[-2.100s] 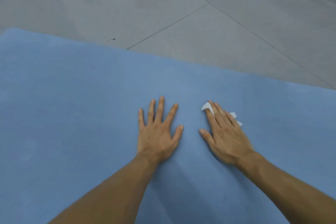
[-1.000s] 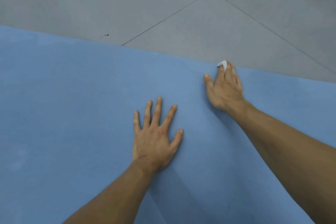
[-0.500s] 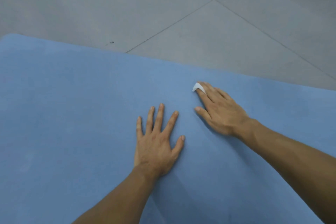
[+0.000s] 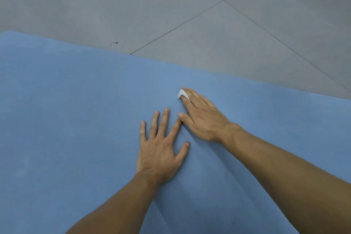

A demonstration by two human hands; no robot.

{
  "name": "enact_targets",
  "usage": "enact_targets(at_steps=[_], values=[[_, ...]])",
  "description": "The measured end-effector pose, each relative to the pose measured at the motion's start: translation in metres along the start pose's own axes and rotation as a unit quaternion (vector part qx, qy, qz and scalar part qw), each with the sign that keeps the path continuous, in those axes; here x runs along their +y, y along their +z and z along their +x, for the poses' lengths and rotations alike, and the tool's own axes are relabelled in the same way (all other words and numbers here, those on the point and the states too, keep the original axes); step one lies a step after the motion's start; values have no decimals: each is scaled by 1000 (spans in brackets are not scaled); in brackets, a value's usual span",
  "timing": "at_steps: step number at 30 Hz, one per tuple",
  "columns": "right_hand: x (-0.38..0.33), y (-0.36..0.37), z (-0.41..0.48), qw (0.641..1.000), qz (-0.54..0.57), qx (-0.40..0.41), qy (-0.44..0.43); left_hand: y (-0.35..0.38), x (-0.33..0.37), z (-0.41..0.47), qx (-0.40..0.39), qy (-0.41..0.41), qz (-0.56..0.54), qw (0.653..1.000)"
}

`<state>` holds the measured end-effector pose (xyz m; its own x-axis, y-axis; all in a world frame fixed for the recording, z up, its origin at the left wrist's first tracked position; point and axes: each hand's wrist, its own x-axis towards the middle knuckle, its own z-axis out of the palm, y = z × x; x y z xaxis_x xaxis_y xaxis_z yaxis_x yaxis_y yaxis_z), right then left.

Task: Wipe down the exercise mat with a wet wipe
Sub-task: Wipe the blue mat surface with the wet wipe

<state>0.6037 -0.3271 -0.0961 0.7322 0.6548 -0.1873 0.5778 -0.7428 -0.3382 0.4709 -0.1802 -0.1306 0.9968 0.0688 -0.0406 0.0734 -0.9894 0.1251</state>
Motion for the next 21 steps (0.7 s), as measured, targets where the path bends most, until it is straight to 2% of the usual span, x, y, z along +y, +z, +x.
enact_targets(at_steps=[2,4,8,12,14,17,21], values=[[8,5,-20,999,-38,-13,-22,1,-1,0,-1,0,-3,1000],[25,6,-37,998,-59,7,1,2,0,0,3,0,2,1000],[69,-5,-55,987,-26,94,129,1,0,0,2,-2,13,1000],[114,-14,-71,954,-43,133,265,1,0,1,5,-3,17,1000],[120,-16,-72,948,-27,136,287,2,0,1,10,-2,16,1000],[101,-19,-64,957,27,128,259,5,-2,1,11,0,20,1000],[44,5,-74,991,-7,38,125,5,-2,1,11,1,13,1000]])
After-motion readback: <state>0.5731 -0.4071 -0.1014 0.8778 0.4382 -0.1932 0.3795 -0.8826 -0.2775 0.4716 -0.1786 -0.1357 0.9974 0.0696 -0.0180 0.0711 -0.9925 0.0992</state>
